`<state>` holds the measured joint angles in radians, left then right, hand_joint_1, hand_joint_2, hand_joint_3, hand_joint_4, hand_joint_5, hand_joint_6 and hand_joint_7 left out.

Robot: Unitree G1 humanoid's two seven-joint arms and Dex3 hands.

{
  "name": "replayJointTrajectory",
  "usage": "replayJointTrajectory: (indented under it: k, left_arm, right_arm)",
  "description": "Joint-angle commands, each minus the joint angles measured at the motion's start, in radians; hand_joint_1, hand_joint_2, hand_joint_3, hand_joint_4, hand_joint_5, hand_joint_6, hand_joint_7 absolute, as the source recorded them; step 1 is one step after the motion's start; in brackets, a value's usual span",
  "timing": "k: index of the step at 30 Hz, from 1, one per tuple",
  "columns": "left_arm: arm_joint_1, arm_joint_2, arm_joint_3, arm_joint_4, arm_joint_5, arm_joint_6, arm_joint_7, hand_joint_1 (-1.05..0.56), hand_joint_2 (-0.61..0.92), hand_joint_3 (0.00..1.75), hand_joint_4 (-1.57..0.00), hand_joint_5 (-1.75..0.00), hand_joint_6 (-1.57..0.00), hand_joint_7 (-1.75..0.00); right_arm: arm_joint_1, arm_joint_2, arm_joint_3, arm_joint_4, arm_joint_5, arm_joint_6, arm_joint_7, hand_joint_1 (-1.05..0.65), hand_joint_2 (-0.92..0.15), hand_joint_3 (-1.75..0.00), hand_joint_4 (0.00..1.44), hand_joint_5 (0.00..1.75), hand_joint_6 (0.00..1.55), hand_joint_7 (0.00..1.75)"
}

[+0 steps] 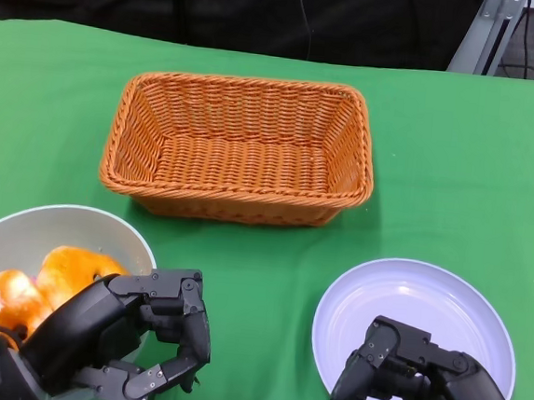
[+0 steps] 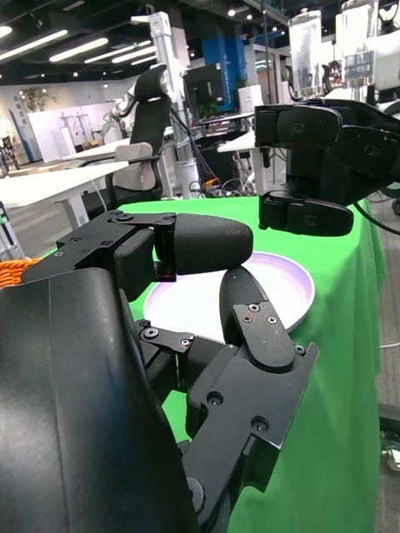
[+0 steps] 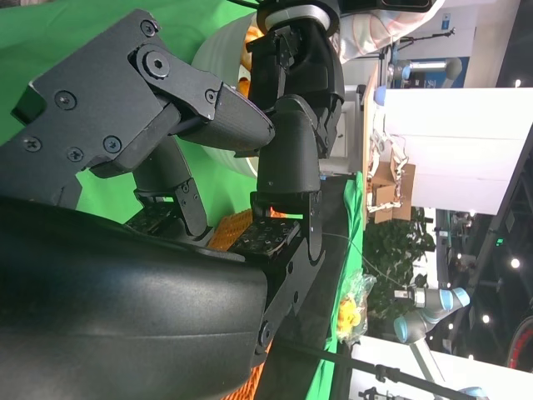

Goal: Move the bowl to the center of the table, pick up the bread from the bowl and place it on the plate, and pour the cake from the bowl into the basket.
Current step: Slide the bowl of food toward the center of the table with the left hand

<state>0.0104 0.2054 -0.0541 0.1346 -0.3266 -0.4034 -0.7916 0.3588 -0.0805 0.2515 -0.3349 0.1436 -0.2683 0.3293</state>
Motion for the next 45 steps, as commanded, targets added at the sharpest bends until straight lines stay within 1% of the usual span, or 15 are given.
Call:
replayJointTrajectory:
  k: [1, 5, 13, 24, 27, 31, 33, 38, 42, 43, 44, 45]
  left_arm:
    - [-0.007, 0.011, 0.003, 0.001, 0.009, -0.007, 0.003, -0.2, 0.72, 0.83, -0.66, -1.69, -0.65, -1.45]
    - [-0.008, 0.009, 0.003, 0.007, 0.006, -0.015, -0.003, -0.19, 0.72, 0.84, -0.66, -1.69, -0.65, -1.45]
    - [-0.01, 0.011, 0.001, 0.007, 0.005, -0.009, -0.005, -0.19, 0.72, 0.85, -0.65, -1.69, -0.65, -1.46]
    - [-0.013, 0.009, 0.002, 0.016, 0.01, -0.02, -0.004, -0.19, 0.72, 0.83, -0.66, -1.68, -0.65, -1.45]
    - [-0.017, 0.008, 0.006, 0.028, 0.007, -0.036, -0.007, -0.19, 0.72, 0.83, -0.66, -1.69, -0.65, -1.45]
    - [-0.024, 0.005, 0.018, 0.031, 0.006, -0.062, 0.008, -0.19, 0.73, 0.83, -0.67, -1.68, -0.66, -1.44]
    - [-0.034, 0.004, 0.028, 0.035, -0.007, -0.062, 0.008, -0.18, 0.73, 0.83, -0.67, -1.69, -0.66, -1.43]
    - [-0.073, -0.001, 0.076, 0.066, 0.007, -0.107, 0.054, -0.15, 0.72, 0.85, -0.68, -1.69, -0.67, -1.41]
    - [-0.115, -0.017, 0.151, 0.061, -0.013, -0.12, 0.141, -0.16, 0.67, 0.89, -0.69, -1.61, -0.69, -1.33]
    - [-0.12, -0.022, 0.164, 0.058, -0.016, -0.12, 0.161, -0.15, 0.66, 0.89, -0.7, -1.54, -0.71, -1.25]
    - [-0.134, -0.036, 0.193, 0.059, -0.029, -0.124, 0.199, -0.15, 0.65, 0.9, -0.7, -1.52, -0.72, -1.22]
    - [-0.143, -0.046, 0.212, 0.06, -0.038, -0.126, 0.223, -0.18, 0.7, 0.73, -0.73, -1.36, -0.76, -1.01]
  right_arm:
    - [-0.006, -0.009, -0.006, 0.015, 0.014, -0.021, 0.011, -0.2, -0.45, -1.17, 0.76, 1.71, 0.75, 1.41]
    - [-0.001, -0.008, -0.007, 0.006, 0.0, -0.008, 0.001, -0.22, -0.45, -1.16, 0.78, 1.7, 0.77, 1.4]
    - [0.0, -0.013, -0.008, 0.002, -0.001, 0.0, -0.001, -0.2, -0.44, -1.17, 0.78, 1.69, 0.78, 1.39]
    - [-0.003, -0.007, -0.008, 0.015, 0.011, -0.007, 0.004, -0.22, -0.45, -1.16, 0.77, 1.69, 0.78, 1.39]
    - [-0.006, -0.005, -0.005, 0.019, -0.003, -0.011, -0.002, -0.21, -0.45, -1.17, 0.77, 1.69, 0.78, 1.39]
    - [-0.02, -0.002, -0.002, 0.04, -0.005, -0.023, 0.003, -0.22, -0.45, -1.17, 0.77, 1.7, 0.77, 1.4]
    - [-0.029, -0.001, 0.0, 0.052, -0.002, -0.024, 0.007, -0.24, -0.46, -1.13, 0.76, 1.69, 0.76, 1.4]
    - [-0.047, 0.007, 0.006, 0.071, 0.0, -0.023, 0.008, -0.24, -0.48, -1.1, 0.76, 1.69, 0.75, 1.39]
    - [-0.06, 0.017, 0.011, 0.083, -0.01, -0.021, -0.002, -0.25, -0.48, -1.1, 0.76, 1.68, 0.75, 1.38]
    - [-0.061, 0.018, 0.012, 0.085, -0.011, -0.02, -0.004, -0.26, -0.48, -1.09, 0.76, 1.67, 0.75, 1.37]
    - [-0.063, 0.021, 0.013, 0.087, -0.016, -0.023, -0.008, -0.26, -0.48, -1.09, 0.76, 1.67, 0.75, 1.37]
    - [-0.063, 0.023, 0.014, 0.088, -0.019, -0.026, -0.011, -0.26, -0.49, -1.09, 0.76, 1.67, 0.75, 1.37]
